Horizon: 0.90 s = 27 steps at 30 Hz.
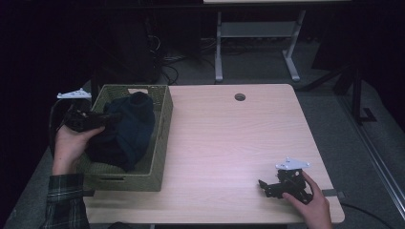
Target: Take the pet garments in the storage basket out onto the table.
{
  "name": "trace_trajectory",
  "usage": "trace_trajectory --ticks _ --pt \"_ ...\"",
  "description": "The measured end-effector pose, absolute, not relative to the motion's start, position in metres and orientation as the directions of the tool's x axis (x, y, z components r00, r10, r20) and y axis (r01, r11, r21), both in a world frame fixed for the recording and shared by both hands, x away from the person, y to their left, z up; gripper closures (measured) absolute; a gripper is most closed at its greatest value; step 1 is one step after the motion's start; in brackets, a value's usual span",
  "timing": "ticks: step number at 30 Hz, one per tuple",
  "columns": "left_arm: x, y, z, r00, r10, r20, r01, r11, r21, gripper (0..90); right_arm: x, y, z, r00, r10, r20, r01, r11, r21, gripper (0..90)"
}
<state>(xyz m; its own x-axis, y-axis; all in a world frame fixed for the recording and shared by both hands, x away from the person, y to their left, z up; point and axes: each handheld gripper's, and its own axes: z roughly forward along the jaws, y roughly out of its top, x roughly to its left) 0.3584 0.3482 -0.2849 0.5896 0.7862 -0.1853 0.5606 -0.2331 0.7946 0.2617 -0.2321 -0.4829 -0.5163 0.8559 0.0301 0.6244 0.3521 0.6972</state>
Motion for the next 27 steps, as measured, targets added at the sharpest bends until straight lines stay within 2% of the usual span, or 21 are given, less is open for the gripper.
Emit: trace_trajectory --ticks 15,27 --pt "0.363 0.326 -0.249 0.661 0.725 -0.193 0.487 -0.219 0.845 80.6 0.262 -0.232 -0.483 -0.518 0.855 0.031 0.624 0.353 0.697 0.5" --pt "0.371 0.292 -0.223 0.721 0.674 -0.161 0.417 -0.237 0.877 80.7 0.262 -0.232 -0.483 -0.518 0.855 0.031 0.624 0.353 0.697 0.5"
